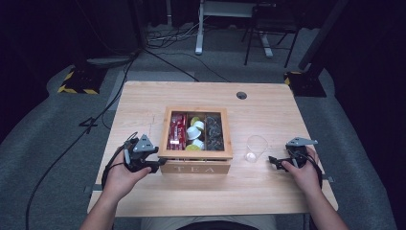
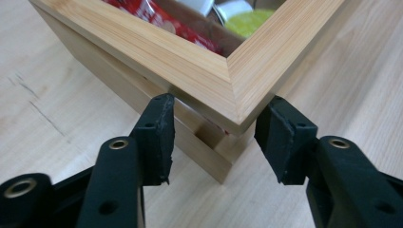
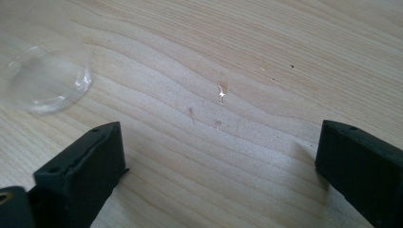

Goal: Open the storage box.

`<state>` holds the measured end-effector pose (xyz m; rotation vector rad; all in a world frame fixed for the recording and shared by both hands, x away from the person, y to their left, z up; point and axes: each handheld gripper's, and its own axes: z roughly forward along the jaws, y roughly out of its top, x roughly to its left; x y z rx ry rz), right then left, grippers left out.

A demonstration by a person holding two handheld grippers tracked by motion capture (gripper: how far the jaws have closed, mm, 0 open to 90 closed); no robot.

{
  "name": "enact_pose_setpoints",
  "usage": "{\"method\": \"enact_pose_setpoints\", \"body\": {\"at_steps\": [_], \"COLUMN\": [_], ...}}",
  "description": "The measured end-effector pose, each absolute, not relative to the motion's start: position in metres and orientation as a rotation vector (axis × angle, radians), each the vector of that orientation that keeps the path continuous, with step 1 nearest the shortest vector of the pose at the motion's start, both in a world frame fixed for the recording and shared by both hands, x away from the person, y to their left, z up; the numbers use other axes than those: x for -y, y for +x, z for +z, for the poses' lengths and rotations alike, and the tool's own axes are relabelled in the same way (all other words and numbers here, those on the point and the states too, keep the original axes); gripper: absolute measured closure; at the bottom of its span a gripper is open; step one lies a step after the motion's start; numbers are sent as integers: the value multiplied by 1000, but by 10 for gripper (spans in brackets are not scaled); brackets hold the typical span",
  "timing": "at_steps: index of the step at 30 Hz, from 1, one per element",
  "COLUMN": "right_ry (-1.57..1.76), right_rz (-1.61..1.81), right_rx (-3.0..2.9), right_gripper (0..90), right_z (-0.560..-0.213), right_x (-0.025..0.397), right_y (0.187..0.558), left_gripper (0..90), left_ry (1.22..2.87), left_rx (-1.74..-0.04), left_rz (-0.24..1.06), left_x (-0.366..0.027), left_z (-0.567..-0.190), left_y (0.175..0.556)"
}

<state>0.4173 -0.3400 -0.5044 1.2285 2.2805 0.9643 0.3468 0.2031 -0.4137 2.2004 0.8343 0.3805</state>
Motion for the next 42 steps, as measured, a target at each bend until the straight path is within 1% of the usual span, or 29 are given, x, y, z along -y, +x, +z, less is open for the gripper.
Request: {"method": "enact_pose_setpoints", "body": {"at_steps": [2, 3, 4, 5, 8, 10, 11, 14, 17, 19, 21, 24, 25, 27, 33, 34, 35, 38, 42], "right_ry": [1227, 1221, 1213, 1214, 1170, 1152, 1115, 1058, 979, 925, 878, 809, 809, 726, 581, 581, 542, 486, 449], "right_rz": [977, 994, 1040, 1069, 1119, 1126, 1141, 1185, 1232, 1280, 1322, 1329, 1329, 1340, 1333, 1333, 1320, 1237, 1207], "right_rx": [-2284, -2291, -2266, -2243, -2233, -2234, -2238, -2238, -2259, -2273, -2290, -2331, -2331, -2367, -2436, -2436, -2451, -2456, -2438], "right_gripper": [276, 297, 262, 254, 256, 263, 316, 343, 351, 348, 344, 336, 336, 330, 324, 324, 324, 325, 365], "right_z": [-500, -497, -492, -487, -472, -467, -455, -433, -412, -400, -391, -383, -383, -378, -371, -371, -370, -369, -369], "right_x": [342, 343, 344, 344, 343, 342, 340, 334, 322, 312, 301, 282, 282, 261, 220, 220, 208, 193, 180], "right_y": [415, 415, 413, 412, 407, 405, 401, 395, 391, 389, 387, 385, 385, 383, 380, 380, 381, 382, 384], "left_gripper": [517, 529, 537, 541, 550, 559, 564, 573, 571, 546, 539, 538, 537, 540, 542, 542, 541, 541, 542], "left_ry": [2183, 2172, 2165, 2160, 2142, 2140, 2131, 2128, 2115, 2102, 2099, 2087, 2087, 2067, 2043, 2043, 2037, 2033, 2035], "left_rx": [-831, -826, -828, -827, -829, -828, -828, -832, -841, -811, -803, -796, -796, -792, -789, -789, -787, -786, -787], "left_rz": [403, 420, 424, 431, 438, 437, 436, 439, 456, 490, 507, 528, 528, 541, 555, 555, 557, 555, 559], "left_x": [-204, -204, -204, -205, -205, -206, -207, -207, -208, -208, -207, -207, -207, -208, -208, -208, -208, -209, -208], "left_z": [-411, -409, -408, -407, -404, -402, -400, -397, -394, -391, -388, -386, -386, -383, -380, -380, -380, -380, -380], "left_y": [347, 347, 347, 348, 350, 351, 352, 353, 353, 353, 352, 352, 352, 352, 352, 352, 353, 353, 353]}}
